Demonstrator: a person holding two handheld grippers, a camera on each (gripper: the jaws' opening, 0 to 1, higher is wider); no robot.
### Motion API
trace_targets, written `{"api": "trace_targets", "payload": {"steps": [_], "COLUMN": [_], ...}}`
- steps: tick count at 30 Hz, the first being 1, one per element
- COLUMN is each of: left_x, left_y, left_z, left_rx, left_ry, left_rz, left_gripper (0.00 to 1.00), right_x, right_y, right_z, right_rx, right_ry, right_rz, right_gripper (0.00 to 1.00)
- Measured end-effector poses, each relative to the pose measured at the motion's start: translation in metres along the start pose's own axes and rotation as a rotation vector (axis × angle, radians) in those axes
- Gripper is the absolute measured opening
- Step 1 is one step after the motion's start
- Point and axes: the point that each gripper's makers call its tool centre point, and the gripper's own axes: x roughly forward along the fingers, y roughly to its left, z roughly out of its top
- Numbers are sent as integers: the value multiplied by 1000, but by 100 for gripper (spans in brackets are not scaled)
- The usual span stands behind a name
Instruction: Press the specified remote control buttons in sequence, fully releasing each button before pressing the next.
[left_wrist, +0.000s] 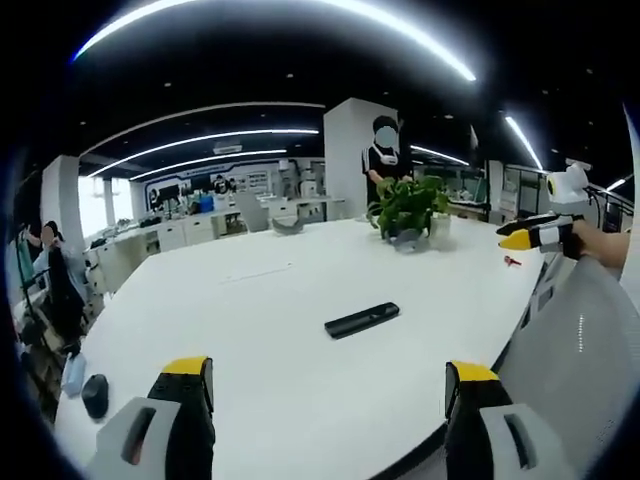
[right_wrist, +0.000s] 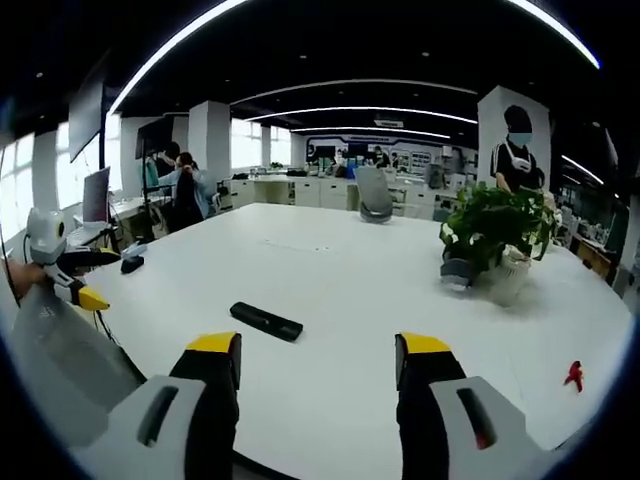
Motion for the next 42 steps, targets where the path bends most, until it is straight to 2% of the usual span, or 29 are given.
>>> {"api": "trace_targets", "payload": {"steps": [4,6,7,10,13,17,19,21,26,28,34,35,36,38,42], "left_x": [-1,1,2,3,7,13,17,22,46,62,95,101,102,109,130], "left_y": [3,-5,-16,-23,-25,-32,-39,-42,-43,-41,-42,-43,-43,-44,-48], "left_z": [2,0,-3,-8,-14,-17,-14,-7,11,15,12,12,11,8,7], "left_rx": [-23,-23,-33,-67,-44,52,58,64,173,254,427,487,507,600,585], "left_ry": [-13,-3,16,43,87,142,164,161,167,192,286,301,305,343,378], "left_rz": [11,-34,-92,-142,-181,-246,-311,-336,-382,-396,-459,-471,-478,-509,-550], "left_gripper": [100,100,100,100,100,100,100,100,100,100,100,100,100,100,100], "right_x": [3,5,6,7,7,8,8,8,9,9,10,11,11,10,9], "right_y": [9,13,16,19,22,21,20,19,19,17,12,10,9,7,2], "right_z": [-1,-4,-6,-8,-8,-10,-10,-10,-12,-12,-16,-17,-17,-17,-16], "right_rx": [-16,-34,-41,-75,-100,-117,-117,-114,-119,-99,-72,-71,-67,-48,-26], "right_ry": [11,33,46,65,66,73,73,73,81,79,77,81,81,79,68], "right_rz": [39,58,69,79,100,95,91,90,98,104,108,106,104,100,87], "right_gripper": [64,62,62,59,58,58,57,57,57,56,56,55,55,55,54]}}
